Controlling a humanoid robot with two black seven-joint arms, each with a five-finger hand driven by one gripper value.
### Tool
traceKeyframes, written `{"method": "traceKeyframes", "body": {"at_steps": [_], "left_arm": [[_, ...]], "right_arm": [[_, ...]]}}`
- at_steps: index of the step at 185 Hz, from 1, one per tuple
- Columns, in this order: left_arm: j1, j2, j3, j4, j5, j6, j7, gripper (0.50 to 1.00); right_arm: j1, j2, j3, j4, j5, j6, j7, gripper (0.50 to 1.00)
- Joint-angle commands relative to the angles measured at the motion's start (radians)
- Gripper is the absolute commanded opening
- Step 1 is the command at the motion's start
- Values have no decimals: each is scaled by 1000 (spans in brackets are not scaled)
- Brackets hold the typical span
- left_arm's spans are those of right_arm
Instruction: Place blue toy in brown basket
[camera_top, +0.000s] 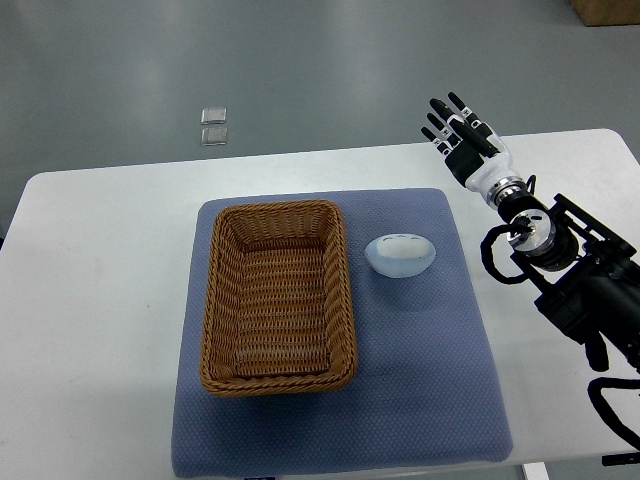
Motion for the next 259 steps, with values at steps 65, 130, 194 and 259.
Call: {"method": "traceKeyframes", "body": {"at_steps": [65, 130, 194, 259], "left_arm": [[10, 0, 9, 17, 2, 2, 1, 1000], [10, 0, 10, 11, 2, 1, 1, 1000], [10, 0, 10, 9, 2, 1, 1, 1000], [10, 0, 10, 11, 2, 1, 1, 1000]], "right_arm": [[3, 0, 0, 1, 0, -3, 0, 909], [6, -5, 0, -3, 0, -3, 0, 909], [15, -3, 7, -4, 0, -23, 1, 909], [57, -74, -92, 68, -23, -158, -2, 909]]}}
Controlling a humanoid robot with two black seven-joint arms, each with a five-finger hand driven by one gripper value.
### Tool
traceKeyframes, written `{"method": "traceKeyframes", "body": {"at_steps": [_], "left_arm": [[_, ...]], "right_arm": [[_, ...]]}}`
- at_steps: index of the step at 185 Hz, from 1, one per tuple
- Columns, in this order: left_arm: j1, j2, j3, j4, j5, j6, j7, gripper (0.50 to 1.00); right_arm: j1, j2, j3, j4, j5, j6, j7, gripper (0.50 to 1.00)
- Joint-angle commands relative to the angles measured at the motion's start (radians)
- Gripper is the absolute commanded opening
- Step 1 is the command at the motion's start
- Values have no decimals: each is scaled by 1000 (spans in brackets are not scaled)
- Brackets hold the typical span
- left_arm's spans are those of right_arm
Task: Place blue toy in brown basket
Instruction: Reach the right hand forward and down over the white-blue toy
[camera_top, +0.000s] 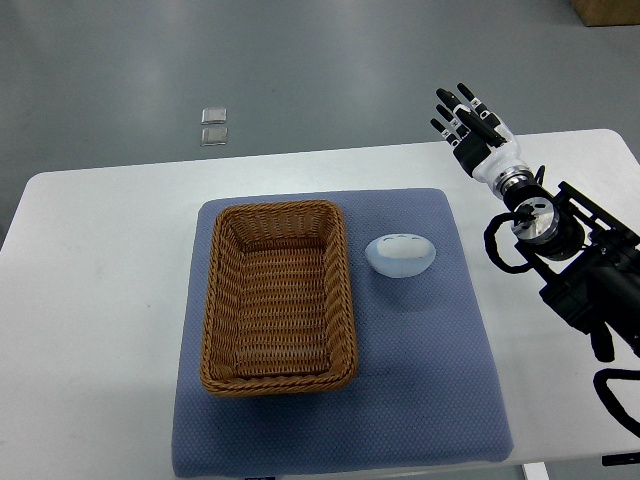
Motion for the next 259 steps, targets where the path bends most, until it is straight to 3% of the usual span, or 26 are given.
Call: {"method": "traceKeyframes", "body": {"at_steps": [1, 84, 131, 149, 184, 259], "left_arm": [[0, 0, 0, -1, 0, 0, 0, 1000], [0, 0, 0, 0, 0, 1, 0, 1000], [-2, 0, 1, 0, 0, 0, 0, 1000], [-2, 0, 1, 0, 0, 0, 0, 1000], [-2, 0, 1, 0, 0, 0, 0, 1000], [-2, 0, 0, 0, 0, 0, 0, 1000]], "right_arm": [[27, -53, -81, 46, -18, -51, -1, 909], [245, -419, -620, 319, -324, -47, -12, 909], [488, -550, -968, 477, -577, 41, -15, 909], [591, -564, -1091, 525, -659, 81, -20, 909], [762, -553, -1342, 595, -750, 144, -97, 907], [815, -367, -1439, 597, -656, 157, -285, 901]]}}
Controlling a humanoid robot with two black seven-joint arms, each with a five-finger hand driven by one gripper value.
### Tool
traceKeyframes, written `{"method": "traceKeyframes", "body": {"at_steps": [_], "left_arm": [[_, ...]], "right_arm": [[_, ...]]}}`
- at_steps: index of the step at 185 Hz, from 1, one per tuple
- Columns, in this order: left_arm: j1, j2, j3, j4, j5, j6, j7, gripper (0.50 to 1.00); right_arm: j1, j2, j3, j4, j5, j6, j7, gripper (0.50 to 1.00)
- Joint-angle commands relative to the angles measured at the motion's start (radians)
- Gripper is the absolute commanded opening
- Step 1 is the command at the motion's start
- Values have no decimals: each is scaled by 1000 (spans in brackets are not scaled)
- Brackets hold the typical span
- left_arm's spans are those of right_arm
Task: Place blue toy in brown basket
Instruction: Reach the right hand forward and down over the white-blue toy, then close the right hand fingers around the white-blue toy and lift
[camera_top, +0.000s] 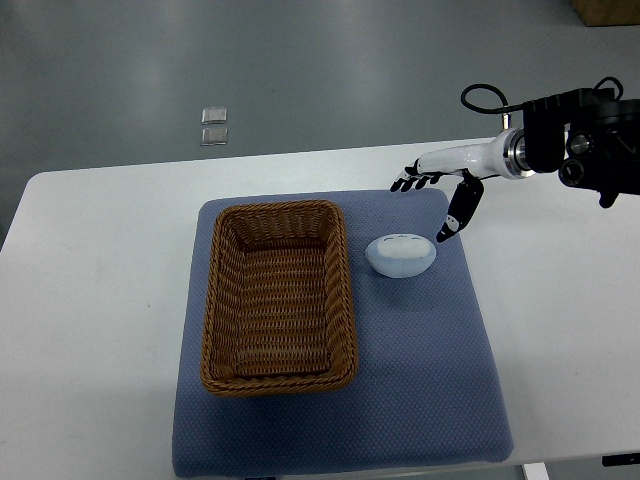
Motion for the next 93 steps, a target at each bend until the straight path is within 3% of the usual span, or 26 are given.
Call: {"method": "traceKeyframes", "body": {"at_steps": [1, 42, 93], "left_arm": [[0, 0, 0, 1, 0, 0, 0, 1000], [1, 0, 0, 1, 0, 0, 0, 1000], [0, 0, 0, 1, 0, 0, 0, 1000]], "right_arm": [[-9, 51, -2, -5, 49, -11, -45, 901], [-17, 117, -14, -20, 97, -46, -153, 877], [-50, 166, -31, -54, 178, -99, -193, 868]]}}
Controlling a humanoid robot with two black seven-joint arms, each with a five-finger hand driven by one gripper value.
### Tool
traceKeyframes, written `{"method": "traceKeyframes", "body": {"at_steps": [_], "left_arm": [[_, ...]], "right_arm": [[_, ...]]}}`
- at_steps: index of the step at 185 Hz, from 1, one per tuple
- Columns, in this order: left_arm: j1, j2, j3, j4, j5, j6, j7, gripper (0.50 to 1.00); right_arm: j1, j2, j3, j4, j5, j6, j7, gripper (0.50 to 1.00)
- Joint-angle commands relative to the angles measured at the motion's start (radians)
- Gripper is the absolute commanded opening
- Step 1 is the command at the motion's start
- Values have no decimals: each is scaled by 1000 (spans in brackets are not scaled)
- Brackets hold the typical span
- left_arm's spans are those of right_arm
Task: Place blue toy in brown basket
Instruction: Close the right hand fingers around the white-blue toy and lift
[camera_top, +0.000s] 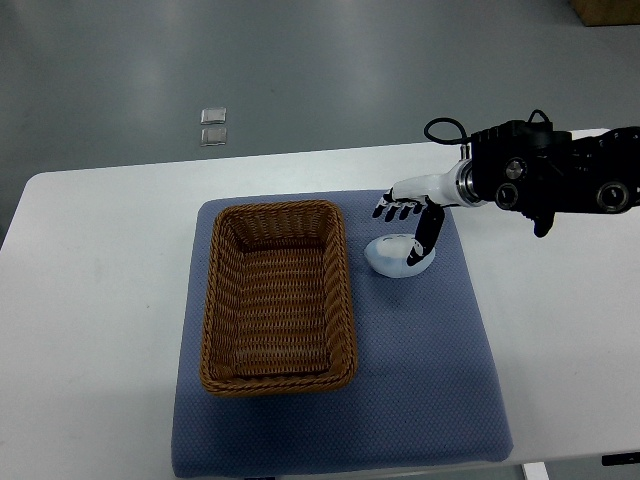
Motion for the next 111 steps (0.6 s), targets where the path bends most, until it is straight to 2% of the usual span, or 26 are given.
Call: {"method": "traceKeyframes", "body": {"at_steps": [1, 47, 77, 85, 111], "left_arm": [[0, 0, 0, 1, 0, 0, 0, 1000], [0, 0, 0, 1, 0, 1, 0, 1000], [0, 0, 0, 1, 0, 0, 0, 1000], [0, 0, 0, 1, 0, 0, 0, 1000], [1, 0, 0, 1, 0, 0, 0, 1000]], "right_arm": [[-14, 20, -11, -25, 7, -25, -8, 868], [-32, 44, -21, -37, 2, -56, -13, 862], [-48, 52, -23, -45, -10, -54, -13, 827], [-51, 56, -27, -47, -20, -53, -13, 797], [-54, 60, -27, -50, -35, -47, -11, 760]]}}
